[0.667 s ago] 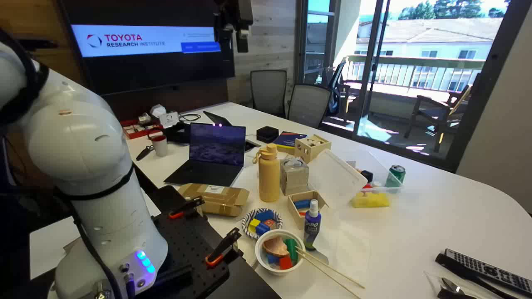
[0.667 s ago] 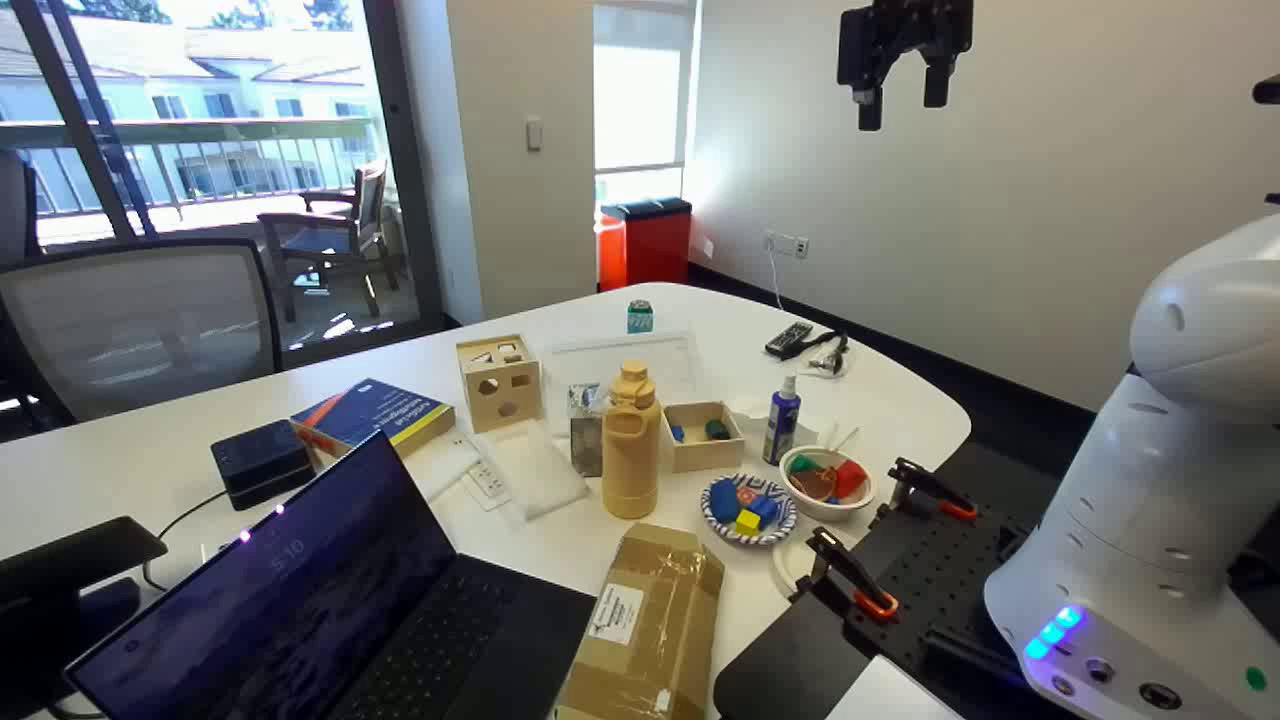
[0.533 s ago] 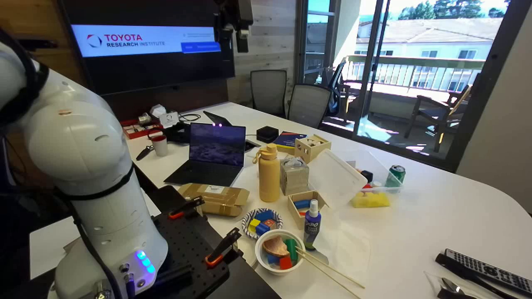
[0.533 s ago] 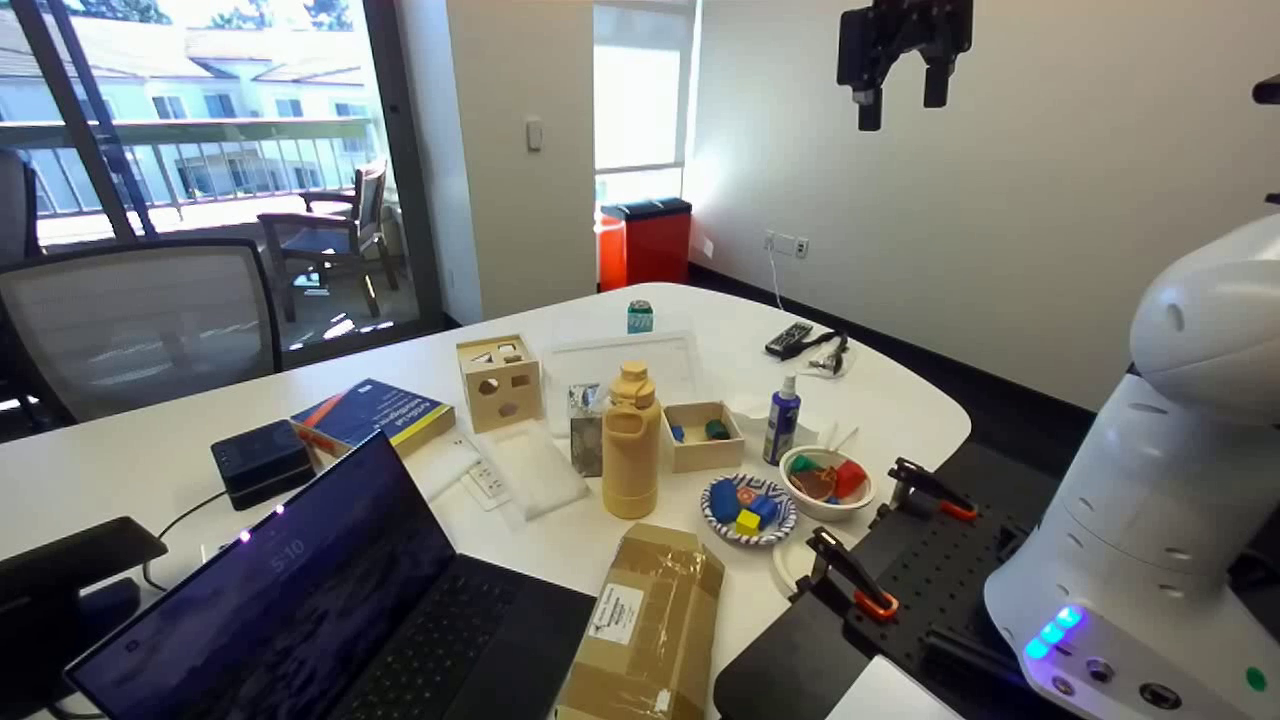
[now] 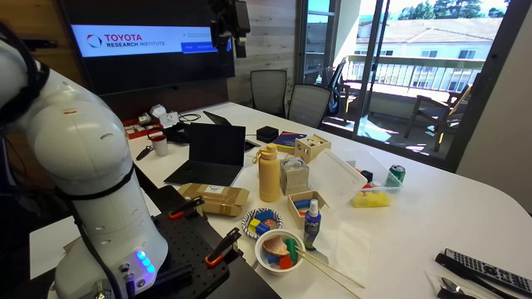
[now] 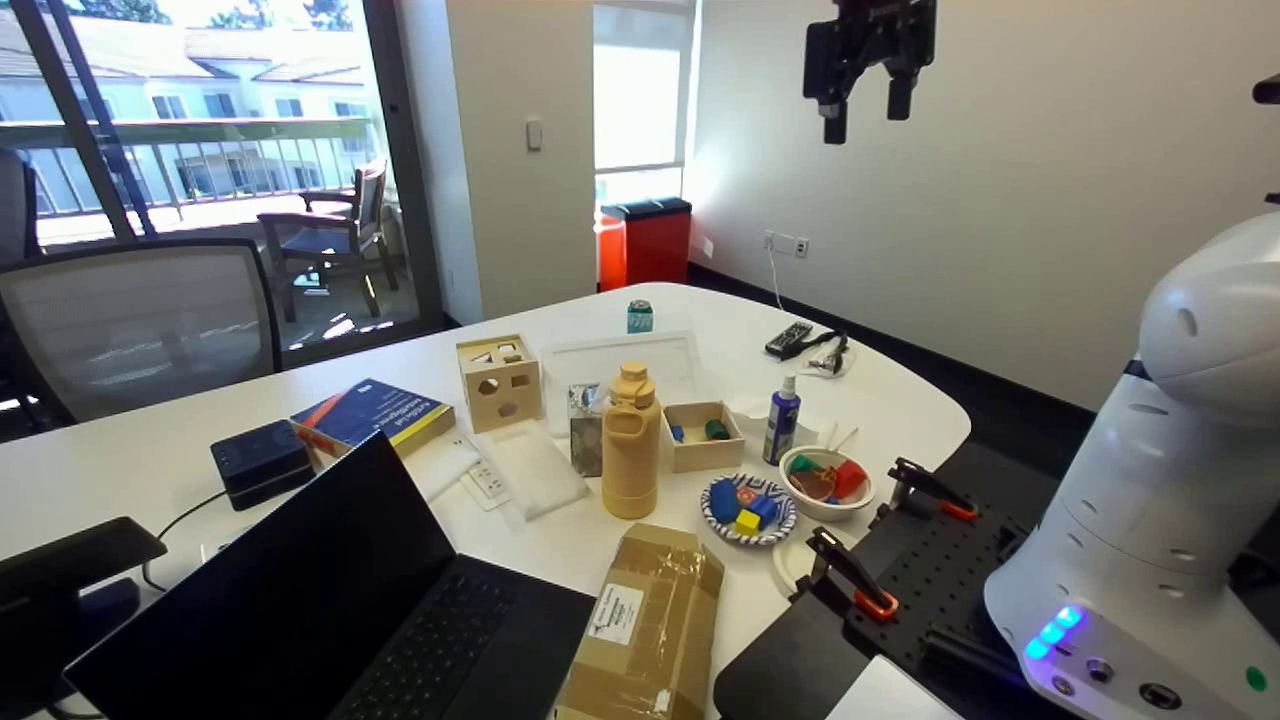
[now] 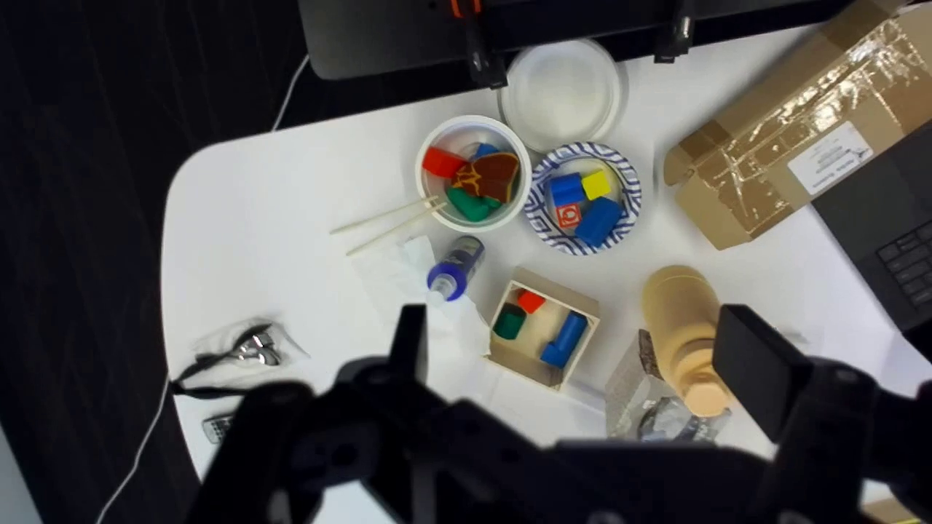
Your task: Press a key on the keyboard
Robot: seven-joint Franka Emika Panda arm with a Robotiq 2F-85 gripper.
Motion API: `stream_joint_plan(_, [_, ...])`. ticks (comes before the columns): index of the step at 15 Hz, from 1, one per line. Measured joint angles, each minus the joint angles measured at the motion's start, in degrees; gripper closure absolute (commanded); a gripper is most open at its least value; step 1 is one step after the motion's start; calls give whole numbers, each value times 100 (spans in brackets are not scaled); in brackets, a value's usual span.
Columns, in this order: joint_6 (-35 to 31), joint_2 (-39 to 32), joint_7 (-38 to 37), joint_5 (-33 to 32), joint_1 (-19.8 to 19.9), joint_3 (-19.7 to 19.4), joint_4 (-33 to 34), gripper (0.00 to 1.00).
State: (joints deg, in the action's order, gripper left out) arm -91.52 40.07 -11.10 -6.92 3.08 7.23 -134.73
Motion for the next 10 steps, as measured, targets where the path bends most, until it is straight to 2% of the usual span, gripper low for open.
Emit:
stream_joint_plan(5, [-1874, -827, -855, 293, -697, 1029, -427, 0])
stream_joint_plan(10, [-3654, -2339, -1666, 293, -1154, 1851, -471, 0])
